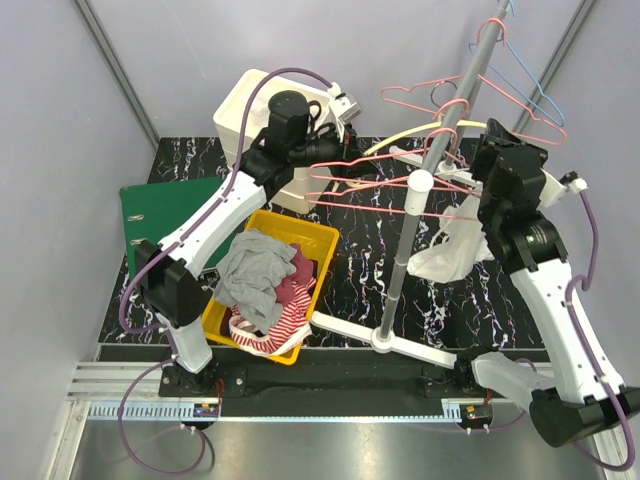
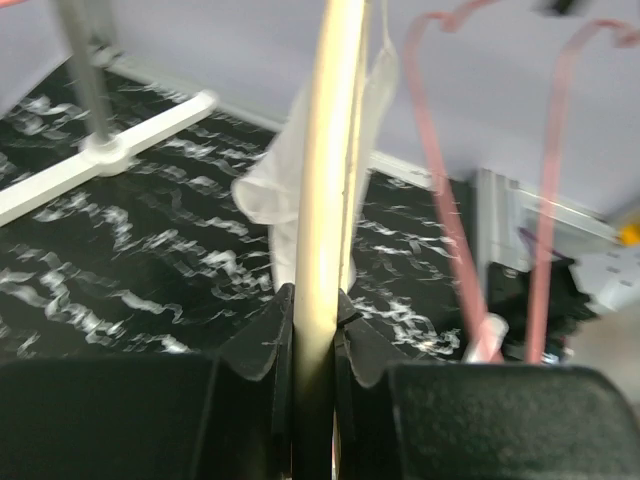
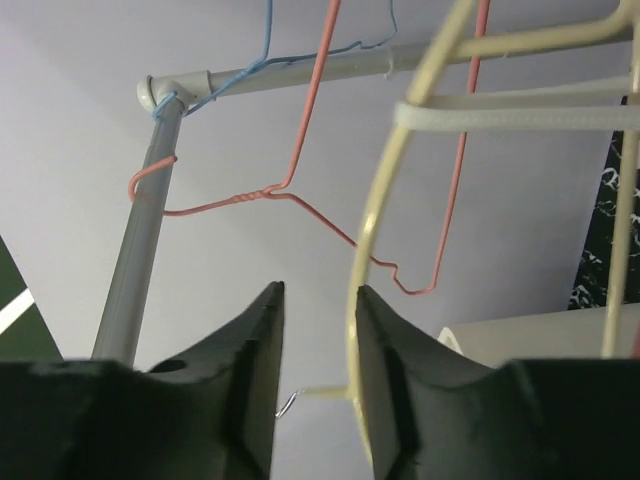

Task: Remove the tank top from the hanger
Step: Remove the tank top from the hanger, then place the hanger at the clothesline.

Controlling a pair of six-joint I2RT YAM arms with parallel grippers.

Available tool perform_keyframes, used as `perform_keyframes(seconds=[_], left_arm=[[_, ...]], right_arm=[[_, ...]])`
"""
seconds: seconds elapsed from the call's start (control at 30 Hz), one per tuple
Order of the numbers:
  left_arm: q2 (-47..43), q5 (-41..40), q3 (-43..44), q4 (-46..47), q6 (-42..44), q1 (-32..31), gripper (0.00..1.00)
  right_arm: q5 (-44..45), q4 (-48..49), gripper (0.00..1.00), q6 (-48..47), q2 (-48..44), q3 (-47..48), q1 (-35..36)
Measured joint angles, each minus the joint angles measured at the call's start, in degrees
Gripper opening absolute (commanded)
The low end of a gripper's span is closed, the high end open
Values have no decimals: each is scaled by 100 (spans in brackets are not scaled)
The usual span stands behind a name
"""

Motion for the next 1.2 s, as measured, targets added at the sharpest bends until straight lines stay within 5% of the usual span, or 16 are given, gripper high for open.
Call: perform_keyframes(seconds=[0.13,0.43,0.8,1.2], left_arm=[[2,-560,44,-492,170,63,0],[-4,-898,767,-1910,979,131,0],[-129,-1751,964,-4454,2382,291,0],[-1344,-2026,1043,-5145,2658,802,0]], right_arm=[[17,-280,70,-181,-570,-83,11],[439,-826,75,-1377,-1974,-289,11],[907,-935,76,-3840,-2494,-164,9],[839,-938,76,-5025,-2782,-57,9]])
